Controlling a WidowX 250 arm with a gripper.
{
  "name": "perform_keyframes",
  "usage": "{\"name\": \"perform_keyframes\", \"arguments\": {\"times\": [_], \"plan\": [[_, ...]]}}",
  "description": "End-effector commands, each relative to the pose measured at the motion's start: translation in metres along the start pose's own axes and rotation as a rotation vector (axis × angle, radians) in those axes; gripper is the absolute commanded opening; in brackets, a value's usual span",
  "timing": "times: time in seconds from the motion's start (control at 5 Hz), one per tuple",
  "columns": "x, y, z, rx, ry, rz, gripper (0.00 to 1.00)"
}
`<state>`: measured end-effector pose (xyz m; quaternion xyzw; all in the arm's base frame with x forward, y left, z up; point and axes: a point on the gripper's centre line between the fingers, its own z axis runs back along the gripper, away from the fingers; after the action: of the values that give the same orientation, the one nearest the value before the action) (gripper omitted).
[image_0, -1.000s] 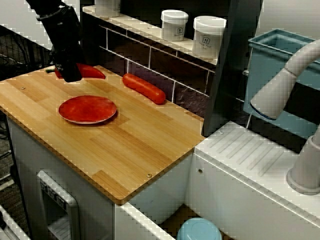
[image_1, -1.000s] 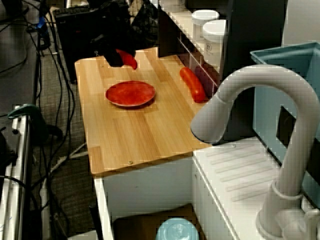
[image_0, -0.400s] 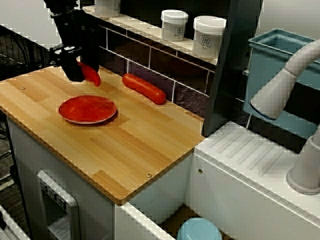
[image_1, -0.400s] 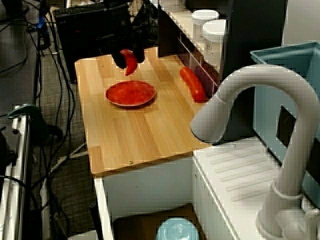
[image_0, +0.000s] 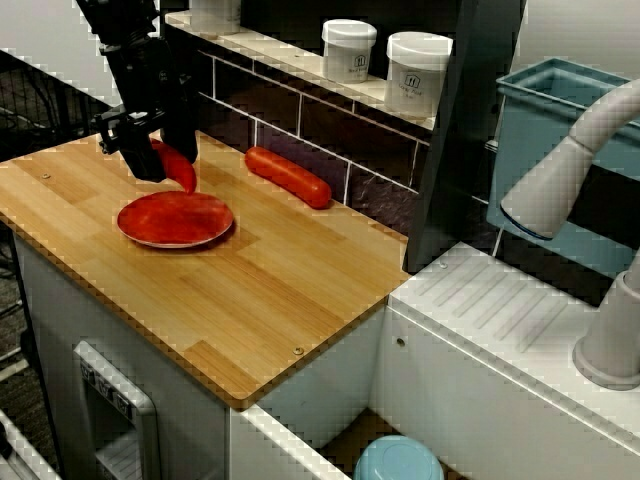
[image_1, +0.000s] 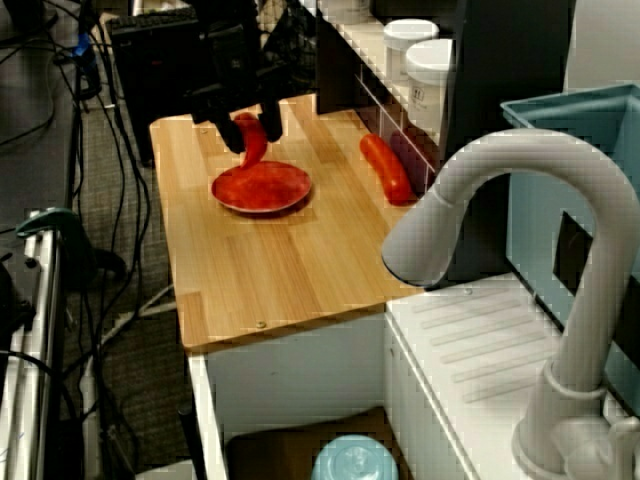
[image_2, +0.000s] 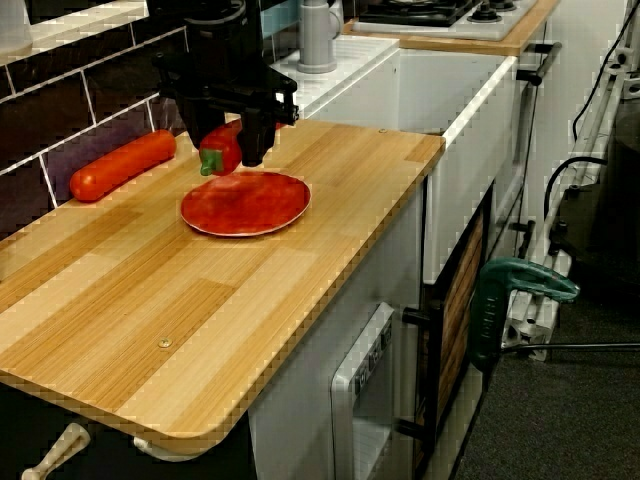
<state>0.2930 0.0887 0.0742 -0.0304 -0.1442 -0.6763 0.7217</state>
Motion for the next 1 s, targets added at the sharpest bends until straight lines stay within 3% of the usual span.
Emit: {"name": "perform_keyframes", "arguments": {"times": [0.0,0.6,0.8], "plan": [[-0.005,0.01,-0.01,0.064,0.079,0.021,0.0],[-0.019,0.009,-0.034,0.049,0.135,0.038,0.0],[-0.021,0.006,-0.033,0.044,0.135,0.067,1.0]]}}
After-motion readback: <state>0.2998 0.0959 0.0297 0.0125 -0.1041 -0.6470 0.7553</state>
